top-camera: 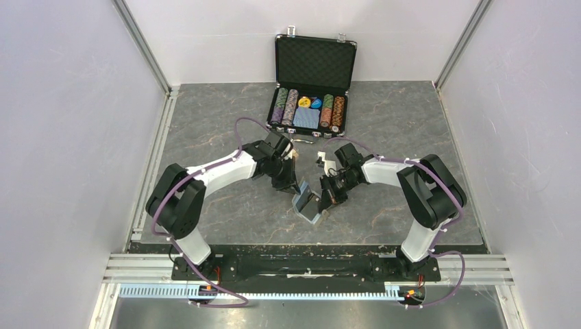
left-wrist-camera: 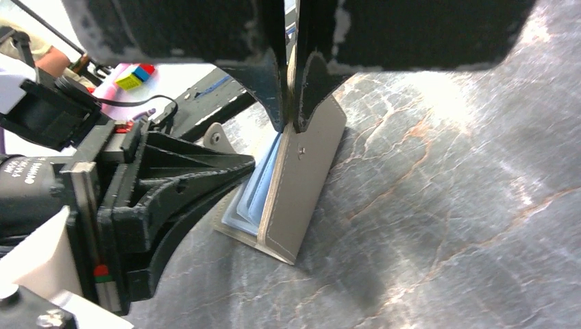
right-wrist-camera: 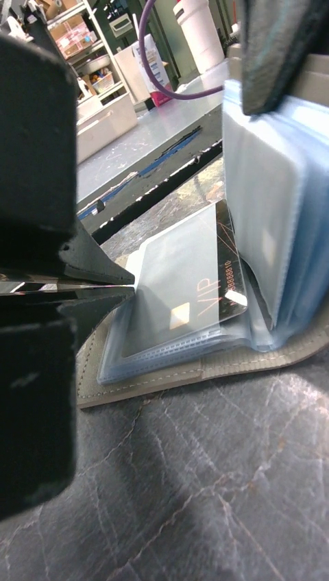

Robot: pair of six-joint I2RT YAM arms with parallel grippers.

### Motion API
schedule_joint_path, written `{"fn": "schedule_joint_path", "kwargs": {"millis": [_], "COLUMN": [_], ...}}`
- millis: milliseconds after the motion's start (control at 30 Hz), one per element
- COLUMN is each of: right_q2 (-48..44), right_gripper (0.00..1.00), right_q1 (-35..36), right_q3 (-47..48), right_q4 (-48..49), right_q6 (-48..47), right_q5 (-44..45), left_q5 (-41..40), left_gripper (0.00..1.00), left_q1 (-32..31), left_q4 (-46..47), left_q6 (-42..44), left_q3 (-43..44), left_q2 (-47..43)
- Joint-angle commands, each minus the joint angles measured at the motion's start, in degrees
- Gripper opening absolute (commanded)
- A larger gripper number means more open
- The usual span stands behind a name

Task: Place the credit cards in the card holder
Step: Close the card holder at the center of the board.

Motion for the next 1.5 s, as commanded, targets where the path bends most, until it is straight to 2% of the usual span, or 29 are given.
{"fn": "schedule_joint_path", "kwargs": {"millis": [0,200,433,733,933,1000,1133,1467], "right_q2": [-1.20,-0.97,0.17,1.79,2.30,2.61,2.82,-0.19], "right_gripper": [0.05,0.05,0.05,0.05,0.05,0.05,0.05,0.04], "right_q1": [0.38,2.27,3.76,4.19,4.16,4.25,4.25,3.68], "right_q3": [-1.43,-1.19,0.05,0.01,-0.43,-0.56,-0.61,-0.52], "right_q4": [4.92,6.30,6.73,6.85,6.70,6.77,6.63,5.74], "right_q6": [-0.84,-1.46,-1.21,-1.30,-0.98,-0.87,-0.63,-0.47], "right_q5": [-1.78,-5.22,-4.86,-5.03,-4.59,-4.50,-4.10,-2.63], "left_q5": [-7.69,-14.10,-19.61,-14.26,-11.61,-11.07,-9.76,-2.51], "left_gripper": [0.02,0.02,0.02,0.03,0.14,0.23,0.34,0.47], "left_q1": [-0.48,-0.48,-0.48,-1.80,-3.93,-4.54,-5.76,-7.67], "left_q4": [-7.30,-12.71,-17.55,-15.92,-13.11,-12.18,-11.07,-4.16], "left_q6": [2.95,3.48,4.10,6.70,5.90,5.69,5.53,3.64], "left_q3": [2.18,2.16,3.29,3.21,3.35,3.51,4.23,1.32], "left_q2": [-2.25,-5.98,-9.52,-7.80,-6.12,-5.96,-5.30,-3.27]}}
